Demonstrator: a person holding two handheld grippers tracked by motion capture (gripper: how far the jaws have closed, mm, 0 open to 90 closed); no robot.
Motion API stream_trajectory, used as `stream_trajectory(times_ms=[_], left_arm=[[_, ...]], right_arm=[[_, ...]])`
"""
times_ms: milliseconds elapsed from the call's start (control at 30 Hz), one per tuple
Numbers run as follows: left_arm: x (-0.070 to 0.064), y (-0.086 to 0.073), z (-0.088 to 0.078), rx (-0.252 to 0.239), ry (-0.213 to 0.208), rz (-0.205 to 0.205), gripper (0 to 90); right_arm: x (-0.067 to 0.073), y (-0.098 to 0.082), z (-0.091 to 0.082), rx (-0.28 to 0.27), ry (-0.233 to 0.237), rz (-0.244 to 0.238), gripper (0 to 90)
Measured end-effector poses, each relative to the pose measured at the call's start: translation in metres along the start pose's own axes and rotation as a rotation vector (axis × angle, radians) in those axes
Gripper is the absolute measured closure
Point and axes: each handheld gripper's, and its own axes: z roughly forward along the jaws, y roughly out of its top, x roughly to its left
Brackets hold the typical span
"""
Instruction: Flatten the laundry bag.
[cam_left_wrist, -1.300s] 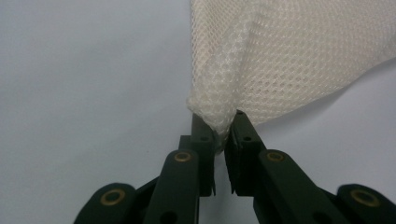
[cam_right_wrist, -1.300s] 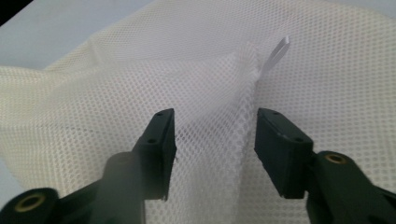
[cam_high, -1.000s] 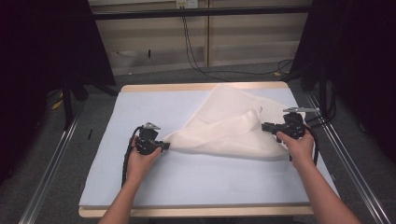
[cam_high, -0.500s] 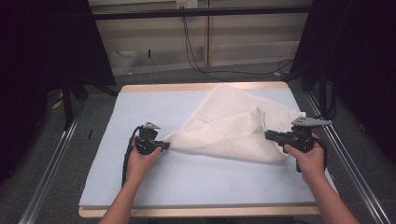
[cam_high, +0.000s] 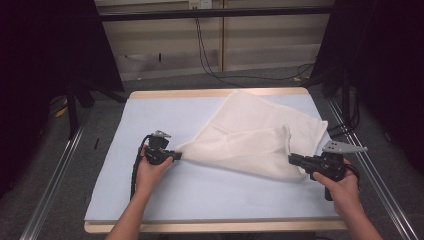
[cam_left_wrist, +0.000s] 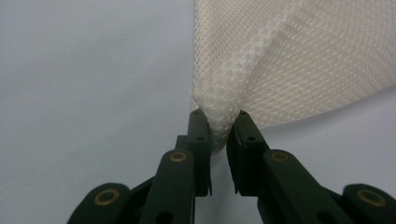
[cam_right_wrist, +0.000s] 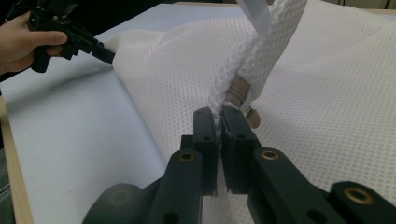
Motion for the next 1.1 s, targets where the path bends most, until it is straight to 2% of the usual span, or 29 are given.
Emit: stream_trajectory(times_ms=[100,133,167,267,300,367,500,633,667,767,800,1033,1067,1100], left_arm=[[0.001,0.001,-0.002,0.003,-0.001,0.004,76.7],[0.000,0.001,-0.003,-0.011,-0.001,-0.013,74.9],[0.001,0.001,-0.004,-0.006,0.001,-0.002,73.5],[0.002,0.002,-0.007,-0.006,0.001,-0.001,69.7],[0.003,0.001,-0.008,-0.026,0.000,-0.023,67.8],[0.005,0.002,-0.009,-0.018,-0.001,-0.019,63.8],[0.005,0.002,-0.010,-0.023,0.000,-0.027,61.7],[0.006,0.005,-0.012,-0.045,0.007,-0.053,56.7],[0.008,0.005,-0.014,-0.042,0.015,-0.039,56.7],[0.008,0.006,-0.013,-0.050,0.004,-0.057,56.6],[0.009,0.006,-0.012,-0.033,0.008,-0.047,55.4],[0.013,0.007,-0.014,-0.041,0.008,-0.061,50.1],[0.012,0.007,-0.014,-0.053,0.010,-0.076,48.8],[0.013,0.008,-0.015,-0.043,0.019,-0.060,47.7]], right_arm=[[0.006,-0.003,0.000,0.000,0.024,-0.015,85.2],[0.007,-0.004,-0.001,0.000,0.028,-0.015,85.2],[0.009,-0.005,-0.001,0.002,0.031,-0.017,85.2],[0.012,-0.007,-0.001,0.000,0.040,-0.019,85.2],[0.014,-0.009,-0.002,0.004,0.045,-0.029,85.2],[0.016,-0.011,-0.004,0.004,0.049,-0.031,85.2],[0.018,-0.016,-0.009,0.010,0.051,-0.033,85.2],[0.018,-0.022,-0.015,0.014,0.060,-0.034,85.2],[0.018,-0.024,-0.017,0.020,0.058,-0.034,85.2],[0.019,-0.029,-0.019,0.029,0.068,-0.028,85.2],[0.020,-0.033,-0.021,0.041,0.070,-0.029,85.2],[0.023,-0.038,-0.019,0.074,0.076,-0.034,85.2],[0.022,-0.039,-0.018,0.074,0.074,-0.037,85.1],[0.023,-0.039,-0.018,0.076,0.078,-0.034,85.0]])
